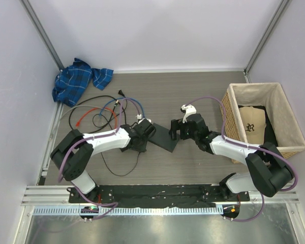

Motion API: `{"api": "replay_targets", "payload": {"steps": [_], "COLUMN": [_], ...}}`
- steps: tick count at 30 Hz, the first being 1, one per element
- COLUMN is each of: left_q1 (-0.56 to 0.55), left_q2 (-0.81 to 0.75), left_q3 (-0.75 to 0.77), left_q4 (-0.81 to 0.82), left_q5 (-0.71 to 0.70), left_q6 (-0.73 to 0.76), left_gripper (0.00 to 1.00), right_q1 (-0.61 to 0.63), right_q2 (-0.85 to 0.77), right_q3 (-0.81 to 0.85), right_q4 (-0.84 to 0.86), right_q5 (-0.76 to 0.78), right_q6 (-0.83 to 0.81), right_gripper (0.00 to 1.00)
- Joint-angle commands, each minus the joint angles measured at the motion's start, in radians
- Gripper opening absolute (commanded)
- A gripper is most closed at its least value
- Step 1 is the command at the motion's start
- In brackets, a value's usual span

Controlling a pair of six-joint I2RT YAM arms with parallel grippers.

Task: Insert the plug into the switch port

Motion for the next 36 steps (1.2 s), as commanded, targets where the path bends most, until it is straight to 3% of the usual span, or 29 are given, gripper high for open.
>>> {"api": "replay_targets", "payload": {"steps": [1,14,26,36], "left_q1": [-0.002,-0.007,-0.029,-0.059], "left_q2": [-0.005,-0.021,-0.036,-0.036], "left_q3": [0.008,-0.004,-0.001,0.000], "left_q4": [0.026,-0.014,-0.028,0.133], "left_q5": [0.014,0.044,0.057,0.148], "left_q6": [-0.008,-0.016,0.001,0.133], "left_gripper": [0.27,0.27,0.00,0.00], "right_q1": [-0.006,-0.004,-0.021,-0.116], "right_q2": [-0.020,-0.020,-0.013,0.036], "right_q3": [-0.005,-0.005,-0.005,-0.007], "right_q4": [0.054,0.056,0.054,0.094], "right_q5": [0.006,0.000,0.025,-0.129], "right_q6": [0.004,0.004,0.033,0.109], "right_gripper": [0.96,0.96,0.96,0.96]}}
